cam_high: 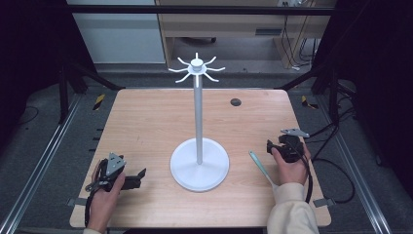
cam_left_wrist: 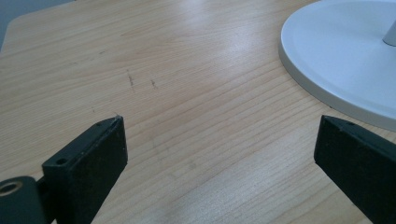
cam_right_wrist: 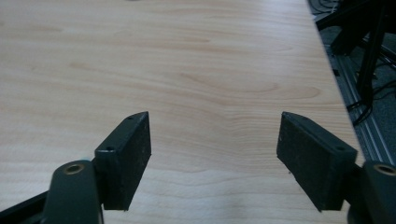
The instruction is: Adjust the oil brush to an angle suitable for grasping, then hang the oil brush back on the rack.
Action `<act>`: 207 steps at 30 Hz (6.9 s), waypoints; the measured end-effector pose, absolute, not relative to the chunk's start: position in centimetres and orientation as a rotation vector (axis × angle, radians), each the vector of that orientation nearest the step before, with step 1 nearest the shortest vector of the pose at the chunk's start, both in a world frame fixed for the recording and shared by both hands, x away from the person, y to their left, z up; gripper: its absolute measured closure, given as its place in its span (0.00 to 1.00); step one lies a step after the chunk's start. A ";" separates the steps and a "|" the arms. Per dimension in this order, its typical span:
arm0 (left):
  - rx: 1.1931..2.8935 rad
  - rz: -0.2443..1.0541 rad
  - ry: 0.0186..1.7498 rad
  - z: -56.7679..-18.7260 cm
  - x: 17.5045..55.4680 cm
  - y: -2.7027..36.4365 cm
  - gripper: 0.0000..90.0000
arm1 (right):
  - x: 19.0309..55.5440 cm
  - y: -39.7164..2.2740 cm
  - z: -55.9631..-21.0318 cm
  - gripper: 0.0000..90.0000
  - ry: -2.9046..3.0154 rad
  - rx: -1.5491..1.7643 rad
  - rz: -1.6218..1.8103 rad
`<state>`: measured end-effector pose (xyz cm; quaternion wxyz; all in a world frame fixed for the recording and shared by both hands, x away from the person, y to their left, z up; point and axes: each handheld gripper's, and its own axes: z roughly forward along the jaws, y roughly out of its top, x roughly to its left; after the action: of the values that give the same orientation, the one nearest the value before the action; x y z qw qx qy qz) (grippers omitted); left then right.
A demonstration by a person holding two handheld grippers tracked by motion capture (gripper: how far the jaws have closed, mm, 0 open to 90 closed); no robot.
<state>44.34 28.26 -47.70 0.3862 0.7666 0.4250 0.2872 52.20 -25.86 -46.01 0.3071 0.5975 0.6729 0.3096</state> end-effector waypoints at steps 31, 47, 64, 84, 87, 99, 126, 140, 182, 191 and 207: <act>1.954 0.732 1.066 -47.6 44.4 28.1 0.03 | 52.1 -24.0 -46.6 0.47 1.957 1.445 0.730; 1.952 0.727 1.065 -47.6 44.4 28.0 0.03 | 52.7 -23.5 -47.5 0.71 2.061 1.417 0.709; 1.956 0.726 1.062 -47.6 44.5 28.0 0.03 | 52.6 -22.3 -48.1 0.97 2.210 1.373 0.705; 1.963 0.723 1.060 -47.7 44.4 27.9 0.03 | 51.7 -20.2 -48.4 1.00 2.398 1.273 0.778; 1.962 0.722 1.061 -47.7 44.4 27.9 0.03 | 51.0 -19.3 -48.2 1.00 2.447 1.233 0.788; 1.968 0.722 1.063 -47.7 44.4 28.1 0.03 | 50.0 -19.1 -47.3 0.95 2.471 1.171 0.793; 1.976 0.729 1.066 -47.8 44.5 27.9 0.03 | 47.1 -21.7 -46.1 0.80 2.758 1.045 0.405; 1.975 0.730 1.067 -47.8 44.5 28.0 0.03 | 47.5 -22.1 -46.9 0.88 2.799 1.066 0.363; 1.978 0.716 1.067 -48.2 44.0 28.0 0.03 | 50.5 -19.8 -39.3 0.92 2.308 1.147 1.051; 1.973 0.715 1.066 -48.0 44.0 28.0 0.03 | 49.5 -19.3 -38.3 0.92 2.234 1.110 1.140; 1.952 0.722 1.060 -47.8 44.1 28.0 0.03 | 47.0 -19.3 -34.1 0.92 2.083 1.023 1.338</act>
<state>44.10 28.03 -47.77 0.3923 0.7687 0.4176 0.2843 46.95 -19.35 -34.07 0.2293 0.3718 0.7568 0.4862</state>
